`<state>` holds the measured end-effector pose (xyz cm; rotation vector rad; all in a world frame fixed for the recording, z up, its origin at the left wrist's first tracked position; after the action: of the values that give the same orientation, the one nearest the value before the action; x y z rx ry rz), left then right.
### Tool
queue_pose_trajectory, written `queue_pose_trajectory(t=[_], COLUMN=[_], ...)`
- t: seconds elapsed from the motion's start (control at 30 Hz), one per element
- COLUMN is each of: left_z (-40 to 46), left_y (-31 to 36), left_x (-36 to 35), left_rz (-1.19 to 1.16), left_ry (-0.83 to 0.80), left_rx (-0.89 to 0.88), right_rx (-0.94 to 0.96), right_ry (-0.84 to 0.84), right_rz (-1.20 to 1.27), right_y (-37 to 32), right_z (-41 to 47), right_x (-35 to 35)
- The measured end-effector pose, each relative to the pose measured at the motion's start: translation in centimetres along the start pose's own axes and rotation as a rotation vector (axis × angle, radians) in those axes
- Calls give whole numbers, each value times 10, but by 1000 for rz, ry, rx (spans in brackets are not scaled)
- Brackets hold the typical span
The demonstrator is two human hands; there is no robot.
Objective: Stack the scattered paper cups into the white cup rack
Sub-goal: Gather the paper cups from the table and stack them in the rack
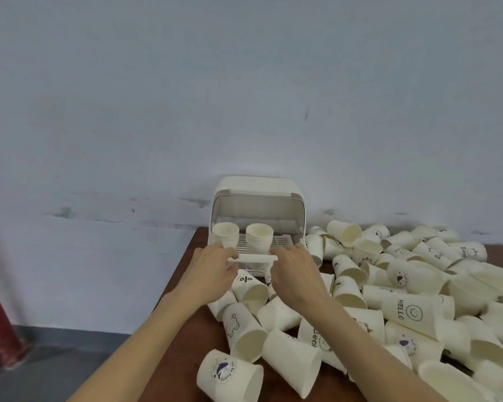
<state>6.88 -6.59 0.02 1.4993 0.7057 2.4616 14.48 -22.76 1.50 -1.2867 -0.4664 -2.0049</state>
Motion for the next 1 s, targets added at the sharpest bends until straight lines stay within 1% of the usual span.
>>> queue_pose_trajectory(t=[0.2, 0.47, 0.53, 0.6, 0.7, 0.9, 1.0], left_z=[-52, -108, -122, -138, -158, -179, -182], left_y=[26, 47, 50, 53, 52, 52, 53], left_x=[4, -4, -6, -7, -8, -6, -7], left_rz=[-16, -15, -3, 11, 11, 71, 189], left_ry=[2, -5, -1, 21, 15, -96, -149], left_rx=[-73, -58, -94, -161, -193, -316, -374], right_rx=[-25, -82, -99, -144, -253, -481, -523], right_ry=[35, 72, 62, 41, 18, 33, 31], right_rz=[59, 105, 110, 106, 112, 192, 187], right_y=[5, 9, 9, 6, -2, -19, -21], right_z=[-46, -108, -122, -137, -161, -187, -190], right_x=[6, 11, 9, 4, -3, -12, -14])
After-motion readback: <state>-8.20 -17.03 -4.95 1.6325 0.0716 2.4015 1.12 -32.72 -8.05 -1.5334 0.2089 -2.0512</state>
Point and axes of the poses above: each hand's wrist, its own z-axis towards the middle knuckle, its own x-axis out of the back of the hand, y = z × x, the point moved 2 cm from there along z, towards the middle knuckle, and after that the axes turned 9 degrees about -z, right-handed, at the moved point
